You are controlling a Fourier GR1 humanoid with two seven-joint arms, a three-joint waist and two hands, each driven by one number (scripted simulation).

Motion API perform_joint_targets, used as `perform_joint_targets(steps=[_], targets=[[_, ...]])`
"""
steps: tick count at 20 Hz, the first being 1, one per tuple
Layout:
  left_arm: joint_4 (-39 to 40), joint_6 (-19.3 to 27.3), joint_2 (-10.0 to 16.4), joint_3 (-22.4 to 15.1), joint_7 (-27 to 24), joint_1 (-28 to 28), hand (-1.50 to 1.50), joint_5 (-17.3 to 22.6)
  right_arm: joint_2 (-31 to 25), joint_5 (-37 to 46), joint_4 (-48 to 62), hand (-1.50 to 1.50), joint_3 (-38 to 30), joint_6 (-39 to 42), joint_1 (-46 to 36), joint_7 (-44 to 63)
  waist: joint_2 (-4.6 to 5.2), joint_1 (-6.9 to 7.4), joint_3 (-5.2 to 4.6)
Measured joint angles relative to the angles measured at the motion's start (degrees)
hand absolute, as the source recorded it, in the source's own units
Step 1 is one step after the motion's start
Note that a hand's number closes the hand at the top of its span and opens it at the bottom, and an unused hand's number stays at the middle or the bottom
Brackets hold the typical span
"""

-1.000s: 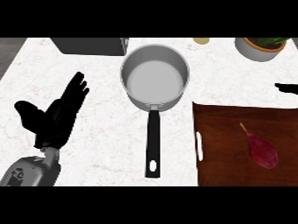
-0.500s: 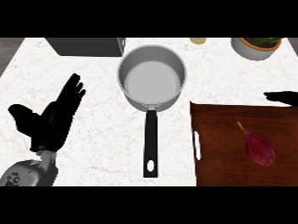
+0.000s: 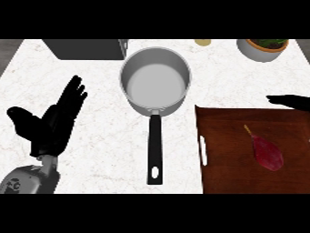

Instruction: Pick the pear from the tray and place it in the pot

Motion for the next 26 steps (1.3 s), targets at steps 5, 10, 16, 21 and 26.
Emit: perform_joint_targets(steps=[5, 10, 16, 21, 26], targets=[[-1.0, -0.02, -0.45, 0.65, 0.89, 0.87, 0.0, -0.77, 1.87, 0.1, -3.82, -1.5, 0.06, 1.49, 0.93, 5.42, -0.14, -0.32, -0.02], [-1.33, -1.47, -0.63, 1.97, 1.25, 1.17, 0.0, -1.15, 4.94, 3.67, -2.82, -1.5, -0.56, 1.77, 0.68, 7.94, -0.11, -0.29, -0.02], [-1.4, -2.73, -1.63, 3.05, 1.38, 1.51, 0.0, -1.78, 7.6, 8.29, -3.07, -1.5, -1.28, 1.52, 1.42, 8.6, -0.1, -0.32, -0.01], [-1.33, -2.93, -2.84, 3.41, 1.69, 1.17, 0.0, -2.96, 10.57, 14.27, -0.87, -1.5, -0.6, 0.04, 1.58, 8.53, -0.08, -0.29, -0.01], [-1.58, -4.0, -3.14, 4.54, 2.82, 0.61, 0.0, -3.38, 12.49, 19.07, -0.34, -1.5, -1.2, -0.31, 2.44, 8.74, -0.09, -0.36, 0.01]])
